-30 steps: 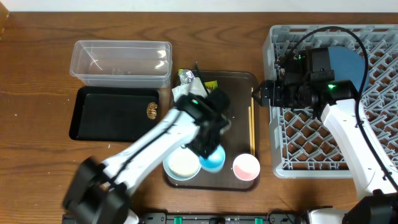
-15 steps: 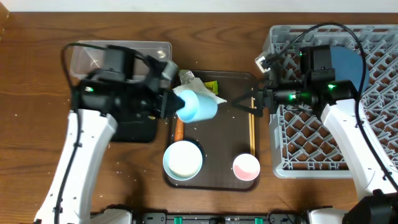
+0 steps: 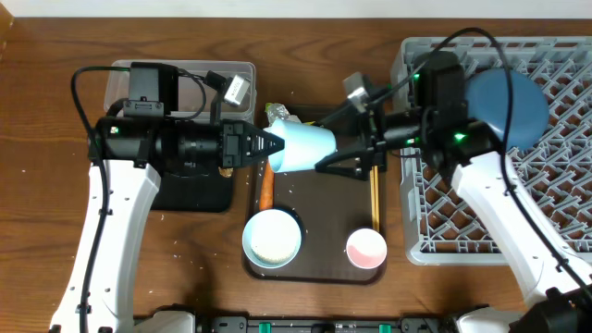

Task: Sort waste into correct bins and load items into the dishwasher rack
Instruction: 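Pass the light-blue cup from the left gripper to the right gripper, then set the light-blue cup upside down in the dish rack, right gripper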

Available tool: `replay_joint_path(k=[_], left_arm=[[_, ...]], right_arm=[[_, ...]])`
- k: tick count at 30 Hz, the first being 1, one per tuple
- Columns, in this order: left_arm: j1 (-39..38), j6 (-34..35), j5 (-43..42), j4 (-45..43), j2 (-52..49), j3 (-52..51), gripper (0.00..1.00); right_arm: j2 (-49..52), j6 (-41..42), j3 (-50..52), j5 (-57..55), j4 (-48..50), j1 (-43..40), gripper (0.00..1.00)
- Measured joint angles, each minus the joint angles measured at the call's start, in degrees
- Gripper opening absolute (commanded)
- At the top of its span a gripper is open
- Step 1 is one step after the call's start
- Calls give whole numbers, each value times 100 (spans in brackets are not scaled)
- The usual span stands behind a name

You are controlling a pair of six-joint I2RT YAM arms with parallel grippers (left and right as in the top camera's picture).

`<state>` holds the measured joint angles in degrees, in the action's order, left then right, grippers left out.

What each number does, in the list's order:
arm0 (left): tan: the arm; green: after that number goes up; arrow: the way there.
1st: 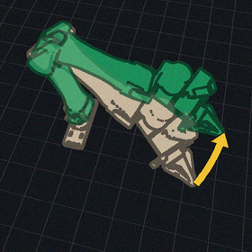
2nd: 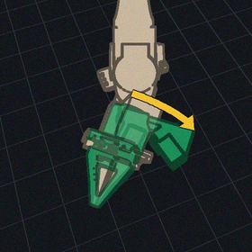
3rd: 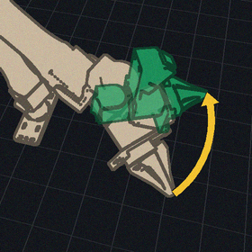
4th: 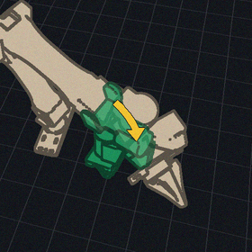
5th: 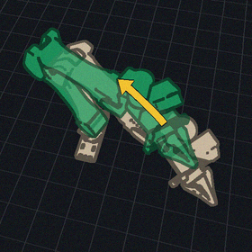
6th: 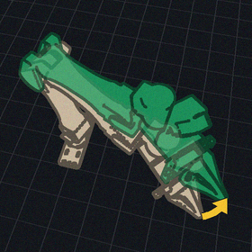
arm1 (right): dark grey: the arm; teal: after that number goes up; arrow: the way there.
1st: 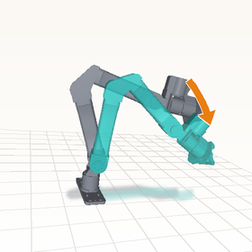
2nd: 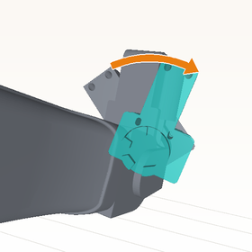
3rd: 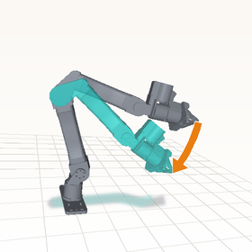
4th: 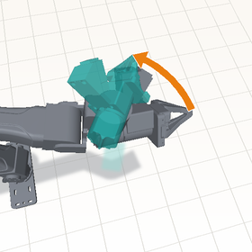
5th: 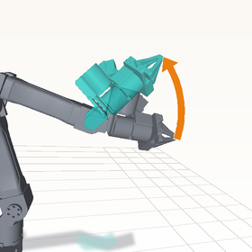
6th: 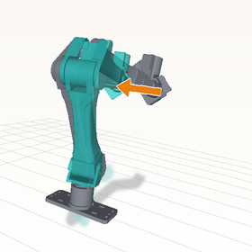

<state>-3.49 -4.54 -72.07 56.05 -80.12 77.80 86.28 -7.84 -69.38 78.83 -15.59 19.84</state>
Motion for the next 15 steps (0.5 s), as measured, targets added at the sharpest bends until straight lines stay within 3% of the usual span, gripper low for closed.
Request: replay_joint_path(k=[4,6,7,8,12,15], left_arm=[[2,0,-13,-11,0,0,9],[0,-9,-39,-22,0,0,53],[0,-4,-72,-55,0,0,83],[0,0,-105,-101,0,0,97],[9,13,-94,-404,-7,0,98],[33,20,-87,-564,-15,0,98]], right_arm=[[0,203,0,-9,55,199,50],[-2,262,0,-24,37,184,41],[-2,284,0,-57,7,155,40],[-7,319,0,-85,-52,116,40],[-133,343,2,-286,-577,-199,42],[-527,343,2,-1038,-1303,-557,42]])
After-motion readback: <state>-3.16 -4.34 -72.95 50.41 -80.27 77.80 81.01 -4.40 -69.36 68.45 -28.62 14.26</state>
